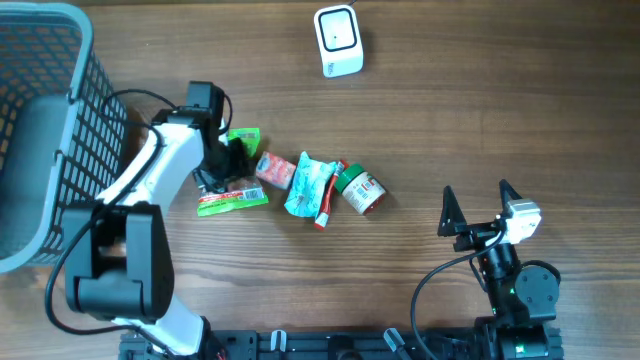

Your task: Scan the item barcode

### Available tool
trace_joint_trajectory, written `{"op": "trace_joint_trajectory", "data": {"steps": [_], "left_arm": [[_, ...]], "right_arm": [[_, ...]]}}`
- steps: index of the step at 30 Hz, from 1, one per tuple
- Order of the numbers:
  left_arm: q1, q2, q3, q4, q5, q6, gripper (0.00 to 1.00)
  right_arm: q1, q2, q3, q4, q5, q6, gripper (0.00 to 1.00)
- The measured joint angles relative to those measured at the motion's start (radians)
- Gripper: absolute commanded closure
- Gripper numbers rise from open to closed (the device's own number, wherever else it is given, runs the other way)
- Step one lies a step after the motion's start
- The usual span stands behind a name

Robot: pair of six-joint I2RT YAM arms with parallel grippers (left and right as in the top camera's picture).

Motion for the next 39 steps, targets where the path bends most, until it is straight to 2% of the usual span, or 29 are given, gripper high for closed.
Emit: {"op": "trace_joint_trajectory", "data": {"steps": [6,10,13,17,39], "left_arm": [[-0.032,-0.043,0.052,-0.081,0.026,-0.002,0.00],[-0.032,-0.164,0.213,-0.111,0.005,0.023,0.00],[-0.032,-0.299,0.325,-0.079,-0.061,0.058,0.00],[-0.032,-0.437,0.348,-0.050,-0.170,0.077,0.00],[-0.032,-0.453,0.348,-0.057,-0.211,0.090,0.00]], "right_arm": [[0.000,0.000,0.000,0.000,0.000,0.000,0.00],[0.000,0.000,0.000,0.000,0.000,0.000,0.00],[0.000,0.000,0.000,0.000,0.000,0.000,0.00],[0.000,0.000,0.000,0.000,0.000,0.000,0.00],[0.000,0.000,0.000,0.000,0.000,0.000,0.00]]}}
